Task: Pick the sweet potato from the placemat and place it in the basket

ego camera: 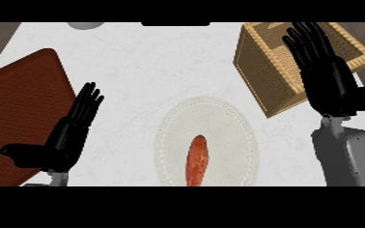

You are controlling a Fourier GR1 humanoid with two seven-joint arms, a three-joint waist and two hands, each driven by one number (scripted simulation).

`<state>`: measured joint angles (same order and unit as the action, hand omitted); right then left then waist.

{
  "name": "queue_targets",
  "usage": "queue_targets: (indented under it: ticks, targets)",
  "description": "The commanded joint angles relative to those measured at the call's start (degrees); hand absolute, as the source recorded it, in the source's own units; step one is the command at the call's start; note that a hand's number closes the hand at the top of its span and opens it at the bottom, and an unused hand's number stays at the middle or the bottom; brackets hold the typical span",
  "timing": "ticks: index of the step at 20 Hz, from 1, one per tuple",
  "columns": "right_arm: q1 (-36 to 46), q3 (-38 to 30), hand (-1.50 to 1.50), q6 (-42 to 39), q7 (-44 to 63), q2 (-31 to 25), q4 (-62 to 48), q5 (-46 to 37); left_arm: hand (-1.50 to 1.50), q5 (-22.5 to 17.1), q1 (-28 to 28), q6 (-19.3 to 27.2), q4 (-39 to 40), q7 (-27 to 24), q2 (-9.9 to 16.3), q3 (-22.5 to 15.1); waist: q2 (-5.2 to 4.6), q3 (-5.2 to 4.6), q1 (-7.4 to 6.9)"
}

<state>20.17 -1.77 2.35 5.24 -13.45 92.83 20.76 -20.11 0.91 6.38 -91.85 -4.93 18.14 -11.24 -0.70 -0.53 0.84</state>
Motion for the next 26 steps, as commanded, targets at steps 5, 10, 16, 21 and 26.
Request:
queue_targets:
  ticks: [5, 10, 16, 21, 26]
  targets:
    - [3.96, 11.43, 1.5, -2.06, -3.18, 10.12, -0.64, -1.45, 0.0, 3.33, 4.19, 3.72, 13.48, 8.99, 1.44, -0.47, -0.09, 0.51, -1.98]
    - [4.09, 34.11, 1.5, 1.38, -5.21, 13.25, 1.06, -10.53, 0.0, 3.96, 5.11, 2.09, 13.42, 15.01, 3.9, -2.81, 0.83, 0.42, -3.36]
    - [7.83, 46.02, -1.5, 18.64, 7.45, 13.41, -2.42, -28.56, 0.0, 3.71, 5.29, 2.57, 14.73, 15.13, 3.94, -1.45, 1.38, 0.23, -1.4]
    - [16.65, 42.66, -1.5, 14.39, 22.88, 2.31, -2.75, -43.39, 0.0, 3.25, 6.03, 4.55, 13.26, 16.81, 4.56, 0.23, 2.47, 0.07, 1.29]
    - [24.99, 40.8, -1.5, -1.08, 38.38, -5.74, 6.39, -42.75, 0.0, 3.28, 6.76, 4.96, 12.37, 17.84, 4.35, -0.03, 2.35, 0.25, 2.07]
